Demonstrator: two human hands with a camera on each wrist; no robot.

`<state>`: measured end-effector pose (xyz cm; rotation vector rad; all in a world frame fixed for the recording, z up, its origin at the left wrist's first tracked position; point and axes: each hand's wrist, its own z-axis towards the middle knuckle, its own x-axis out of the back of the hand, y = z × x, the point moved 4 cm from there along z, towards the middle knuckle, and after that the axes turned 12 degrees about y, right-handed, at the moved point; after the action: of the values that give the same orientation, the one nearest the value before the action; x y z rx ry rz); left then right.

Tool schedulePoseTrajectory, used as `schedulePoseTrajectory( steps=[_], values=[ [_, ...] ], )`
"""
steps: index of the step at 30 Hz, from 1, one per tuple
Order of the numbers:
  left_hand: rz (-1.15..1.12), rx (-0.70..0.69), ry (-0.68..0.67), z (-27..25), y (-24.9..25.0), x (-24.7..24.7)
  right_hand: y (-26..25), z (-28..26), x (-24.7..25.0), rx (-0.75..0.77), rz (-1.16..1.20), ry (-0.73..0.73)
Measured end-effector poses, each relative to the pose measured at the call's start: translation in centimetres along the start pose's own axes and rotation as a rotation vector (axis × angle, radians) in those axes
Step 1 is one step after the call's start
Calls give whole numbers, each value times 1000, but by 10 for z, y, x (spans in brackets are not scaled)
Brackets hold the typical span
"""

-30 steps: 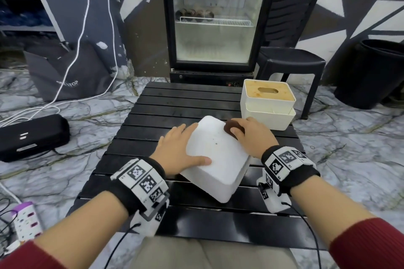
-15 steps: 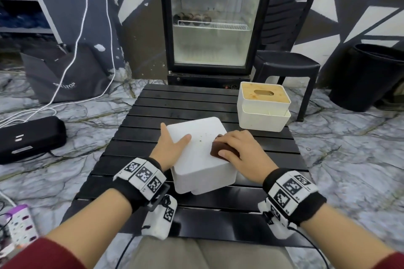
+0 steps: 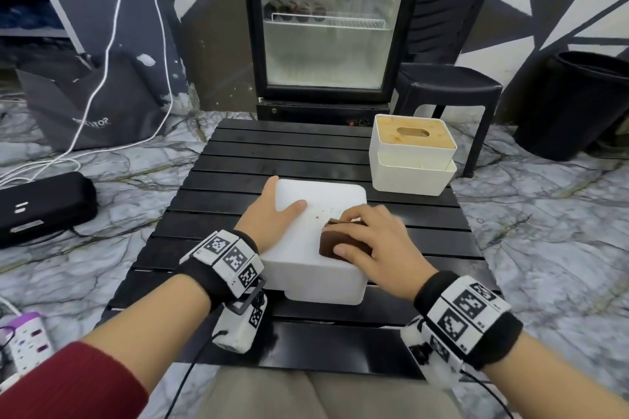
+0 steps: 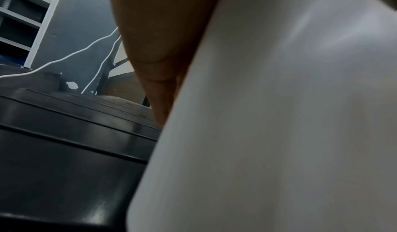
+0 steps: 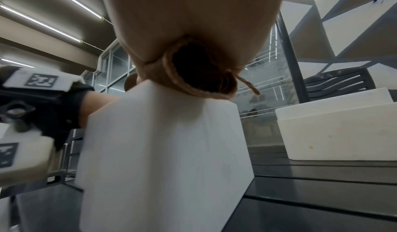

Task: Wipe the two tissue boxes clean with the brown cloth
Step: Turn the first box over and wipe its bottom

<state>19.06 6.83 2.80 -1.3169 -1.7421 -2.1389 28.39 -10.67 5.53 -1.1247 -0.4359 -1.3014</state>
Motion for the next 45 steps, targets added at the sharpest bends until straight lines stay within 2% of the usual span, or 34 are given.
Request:
schedulePoseTrajectory(
  steps=[16, 29, 34, 37, 42, 45],
  values=[
    [-29, -47, 7, 4, -2, -2, 50, 55, -12, -133, 23, 110],
    [-36, -45, 10, 3, -1, -2, 60, 74, -13, -250, 75, 16],
    [-36, -27, 0, 1, 1, -2, 57, 73, -6, -251, 24, 78],
    [-31, -17, 4, 0, 0, -1, 41, 66, 3, -203, 29, 95],
    [-49, -2, 17, -1, 0, -1, -7, 39, 5, 34, 17, -130],
    [-78, -3, 13, -2, 1, -1, -24, 21, 3, 128, 11, -154]
  ],
)
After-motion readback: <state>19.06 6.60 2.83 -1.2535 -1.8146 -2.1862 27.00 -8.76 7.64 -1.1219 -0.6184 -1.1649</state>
